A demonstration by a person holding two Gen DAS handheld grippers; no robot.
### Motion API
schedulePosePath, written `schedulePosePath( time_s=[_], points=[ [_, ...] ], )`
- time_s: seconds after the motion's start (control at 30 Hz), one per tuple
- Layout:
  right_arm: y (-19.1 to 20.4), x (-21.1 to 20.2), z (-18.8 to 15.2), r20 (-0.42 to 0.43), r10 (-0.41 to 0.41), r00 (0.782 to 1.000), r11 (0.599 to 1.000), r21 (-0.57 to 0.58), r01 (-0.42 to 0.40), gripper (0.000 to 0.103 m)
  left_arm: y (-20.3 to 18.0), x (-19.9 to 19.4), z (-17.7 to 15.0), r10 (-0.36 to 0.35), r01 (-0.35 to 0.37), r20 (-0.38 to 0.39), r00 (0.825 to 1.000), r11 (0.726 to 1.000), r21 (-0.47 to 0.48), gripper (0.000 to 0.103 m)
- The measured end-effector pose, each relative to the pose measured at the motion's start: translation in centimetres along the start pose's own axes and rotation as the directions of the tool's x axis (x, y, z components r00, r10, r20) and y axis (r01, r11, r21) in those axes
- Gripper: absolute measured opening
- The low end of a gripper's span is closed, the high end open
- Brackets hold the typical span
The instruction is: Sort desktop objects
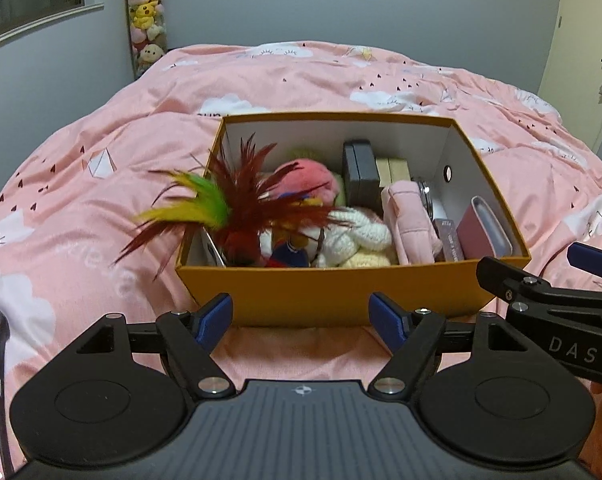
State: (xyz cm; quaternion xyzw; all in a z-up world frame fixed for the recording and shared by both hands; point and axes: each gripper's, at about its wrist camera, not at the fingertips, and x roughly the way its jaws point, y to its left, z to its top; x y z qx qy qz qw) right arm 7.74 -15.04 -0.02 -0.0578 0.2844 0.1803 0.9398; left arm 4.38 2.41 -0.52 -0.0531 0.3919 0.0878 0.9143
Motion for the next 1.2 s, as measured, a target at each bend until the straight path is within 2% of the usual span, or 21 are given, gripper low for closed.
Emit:
schedulePosePath(
  time_s=[0.2,1.2],
  points=[
    [0.0,0.7,-0.3,-0.03,-0.013,0.999,1.0,0.011,0.013,0.1,0.2,0.6,-0.3,-0.011,0.011,-0.027,1.0,1.0,-0.013,0.088],
    [-0.1,1.6,-0.8,-0.096,-0.033,0.995,0.999,0.023,0.036,0.1,-0.1,0.5,-0.5,-0.013,0.013,-0.035,0.999,1.0,0.001,0.088]
  ],
)
